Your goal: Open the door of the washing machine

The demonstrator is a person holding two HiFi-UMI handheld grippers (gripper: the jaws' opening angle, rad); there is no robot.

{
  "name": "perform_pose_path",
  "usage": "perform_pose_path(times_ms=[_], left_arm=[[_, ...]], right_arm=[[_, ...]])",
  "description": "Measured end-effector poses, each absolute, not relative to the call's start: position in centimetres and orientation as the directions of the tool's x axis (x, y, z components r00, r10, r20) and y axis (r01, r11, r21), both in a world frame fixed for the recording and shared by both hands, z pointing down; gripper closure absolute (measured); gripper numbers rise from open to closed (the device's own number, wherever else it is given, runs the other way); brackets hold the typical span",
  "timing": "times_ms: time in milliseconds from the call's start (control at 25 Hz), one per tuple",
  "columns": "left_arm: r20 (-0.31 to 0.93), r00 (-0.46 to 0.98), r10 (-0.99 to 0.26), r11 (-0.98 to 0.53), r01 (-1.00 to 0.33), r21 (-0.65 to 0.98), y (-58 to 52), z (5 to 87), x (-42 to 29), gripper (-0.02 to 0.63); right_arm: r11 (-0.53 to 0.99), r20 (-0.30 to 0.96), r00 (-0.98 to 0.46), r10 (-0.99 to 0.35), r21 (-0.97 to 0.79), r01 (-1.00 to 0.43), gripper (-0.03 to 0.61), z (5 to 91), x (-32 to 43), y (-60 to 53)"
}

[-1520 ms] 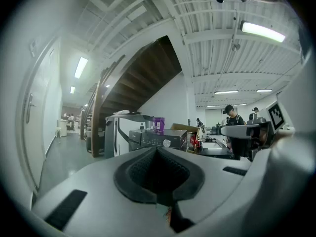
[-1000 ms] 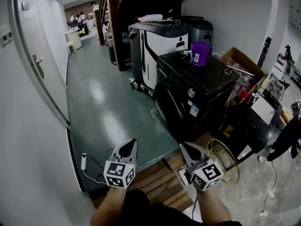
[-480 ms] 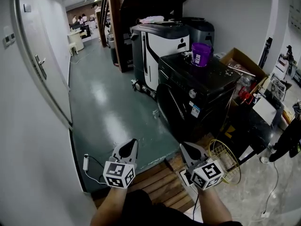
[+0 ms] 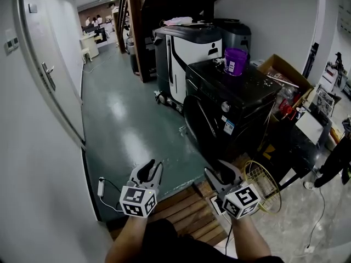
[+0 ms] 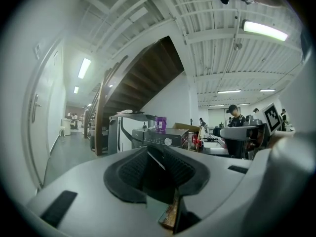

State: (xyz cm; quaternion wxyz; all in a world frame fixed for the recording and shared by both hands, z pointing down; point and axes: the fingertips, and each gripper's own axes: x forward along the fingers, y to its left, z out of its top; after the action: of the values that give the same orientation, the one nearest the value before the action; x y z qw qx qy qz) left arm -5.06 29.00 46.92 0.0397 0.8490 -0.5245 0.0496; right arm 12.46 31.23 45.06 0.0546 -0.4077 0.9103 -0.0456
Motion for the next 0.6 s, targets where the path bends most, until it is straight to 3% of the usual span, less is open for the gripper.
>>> perform_pose_path(times_ms=[240, 600], left_arm=[[0.124, 0.461, -0.879, -0.462, -0.887, 0.021, 29.3, 47.2, -4.9, 0.441], [0.153, 0.495, -0.855, -0.493, -0.868, 0.055, 29.3, 47.5, -3.8, 0.274]], right_arm=[[0.65, 0.005, -0.655, -0.756, -0.116, -0.751, 0.327, 46.0, 12.7, 31.4], [0.693, -0.014, -0.699, -0.715, -0.155, -0.705, 0.169, 45.8, 11.9, 31.8]])
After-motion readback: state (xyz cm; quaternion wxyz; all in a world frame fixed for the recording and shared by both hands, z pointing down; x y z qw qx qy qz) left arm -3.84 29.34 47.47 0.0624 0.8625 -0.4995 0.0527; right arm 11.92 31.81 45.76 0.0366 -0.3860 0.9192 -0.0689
